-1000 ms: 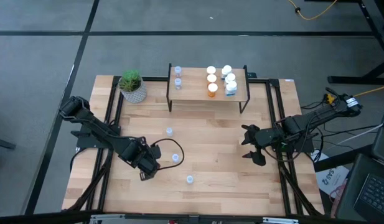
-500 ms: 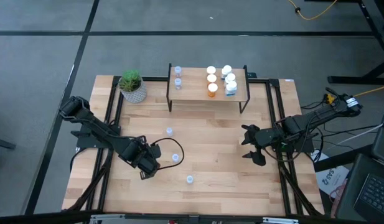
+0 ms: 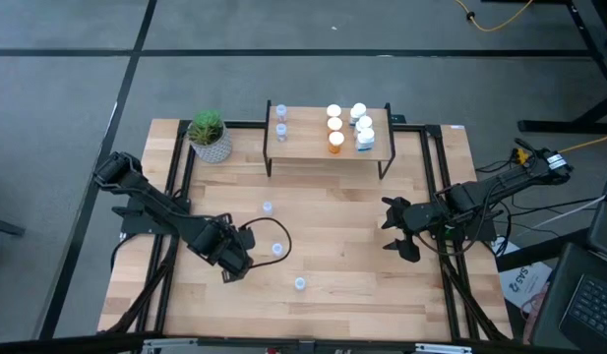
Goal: Pick and place medicine bottles onto shelf by color
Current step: Put the transparent pill bottle on the shelf aligned with the other transparent pill bottles
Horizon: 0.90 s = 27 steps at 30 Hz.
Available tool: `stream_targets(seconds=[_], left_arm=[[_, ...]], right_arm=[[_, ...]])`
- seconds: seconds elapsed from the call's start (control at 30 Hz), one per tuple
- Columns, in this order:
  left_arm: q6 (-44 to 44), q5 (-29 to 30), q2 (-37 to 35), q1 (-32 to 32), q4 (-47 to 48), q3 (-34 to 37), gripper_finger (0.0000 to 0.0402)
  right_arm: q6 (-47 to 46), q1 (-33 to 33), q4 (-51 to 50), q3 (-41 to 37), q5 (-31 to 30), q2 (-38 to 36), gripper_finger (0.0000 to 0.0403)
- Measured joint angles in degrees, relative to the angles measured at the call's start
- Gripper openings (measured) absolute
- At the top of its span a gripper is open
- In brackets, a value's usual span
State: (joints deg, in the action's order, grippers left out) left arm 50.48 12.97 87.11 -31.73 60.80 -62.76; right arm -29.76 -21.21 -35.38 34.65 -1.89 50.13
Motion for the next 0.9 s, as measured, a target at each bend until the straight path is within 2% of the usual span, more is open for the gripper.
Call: stream_targets(seconds=[0.27, 0.43, 0.9], left_arm=[[0.37, 0.28, 0.00, 0.29, -0.58, 0.02, 0.0213], [0.35, 2.57, 0.00, 0.57, -0.92, 0.02, 0.0213], [-0.04, 2.46, 0.02, 1.41, -0.98, 0.02, 0.0213]], right_arm=[[0.02, 0.00, -0.02, 0.00, -0.02, 0.00, 0.0317], [0.02, 0.01, -0.01, 0.00, -0.02, 0.00, 0.0317], [0.02, 0.00, 0.00, 0.00, -0.02, 0.00, 0.0317]])
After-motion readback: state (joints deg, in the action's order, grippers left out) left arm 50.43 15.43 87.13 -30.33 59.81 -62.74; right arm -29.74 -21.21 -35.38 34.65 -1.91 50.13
